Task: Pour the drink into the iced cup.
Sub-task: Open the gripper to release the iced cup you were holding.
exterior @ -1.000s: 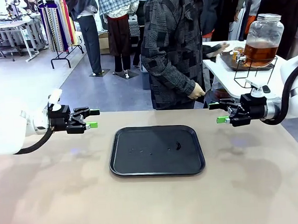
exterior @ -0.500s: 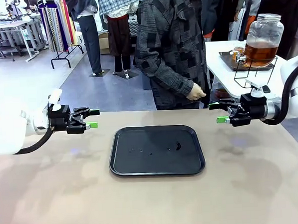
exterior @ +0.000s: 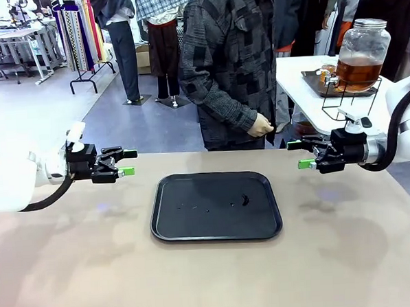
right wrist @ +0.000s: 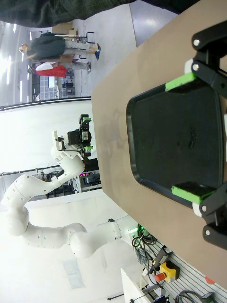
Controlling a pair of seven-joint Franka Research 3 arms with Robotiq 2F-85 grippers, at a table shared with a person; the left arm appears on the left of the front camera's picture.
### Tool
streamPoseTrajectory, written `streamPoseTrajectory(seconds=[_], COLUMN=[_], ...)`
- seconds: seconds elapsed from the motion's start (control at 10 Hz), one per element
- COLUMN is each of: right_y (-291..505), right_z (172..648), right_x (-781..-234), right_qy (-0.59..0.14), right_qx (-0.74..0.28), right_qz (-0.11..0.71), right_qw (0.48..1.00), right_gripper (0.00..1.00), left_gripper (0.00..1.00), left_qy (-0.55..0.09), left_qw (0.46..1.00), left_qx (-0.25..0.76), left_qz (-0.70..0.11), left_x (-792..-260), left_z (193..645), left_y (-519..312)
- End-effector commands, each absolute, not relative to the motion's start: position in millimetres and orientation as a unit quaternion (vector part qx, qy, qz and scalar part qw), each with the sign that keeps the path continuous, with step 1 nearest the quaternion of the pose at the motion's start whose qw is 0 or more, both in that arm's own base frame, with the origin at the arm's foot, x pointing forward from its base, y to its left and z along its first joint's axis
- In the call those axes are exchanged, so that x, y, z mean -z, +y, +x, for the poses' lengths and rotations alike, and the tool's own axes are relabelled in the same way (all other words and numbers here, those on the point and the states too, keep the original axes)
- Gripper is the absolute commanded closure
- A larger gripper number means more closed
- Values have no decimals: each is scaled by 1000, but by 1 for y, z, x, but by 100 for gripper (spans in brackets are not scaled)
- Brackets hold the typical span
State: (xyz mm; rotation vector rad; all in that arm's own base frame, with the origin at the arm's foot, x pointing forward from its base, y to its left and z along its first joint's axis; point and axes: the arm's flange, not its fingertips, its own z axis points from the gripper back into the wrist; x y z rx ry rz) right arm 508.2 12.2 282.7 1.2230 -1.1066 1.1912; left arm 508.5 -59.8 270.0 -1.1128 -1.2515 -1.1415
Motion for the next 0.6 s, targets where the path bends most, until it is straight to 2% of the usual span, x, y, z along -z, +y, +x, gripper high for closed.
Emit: streamPoseTrajectory(seconds=[0.0,0.5], right_y=[13,13], right_z=[509,509], right_x=[-285,-285], right_qy=[-462,-462], right_qx=[-498,-498], right_qz=[512,512], right_qw=[526,526], right_gripper=[0,0], left_gripper=[0,0], left_qy=[-525,-525], left_qw=[527,527], left_qx=[478,478], left_qz=[-467,-467], left_x=[-271,-271], left_z=[508,508], left_y=[-60,-60])
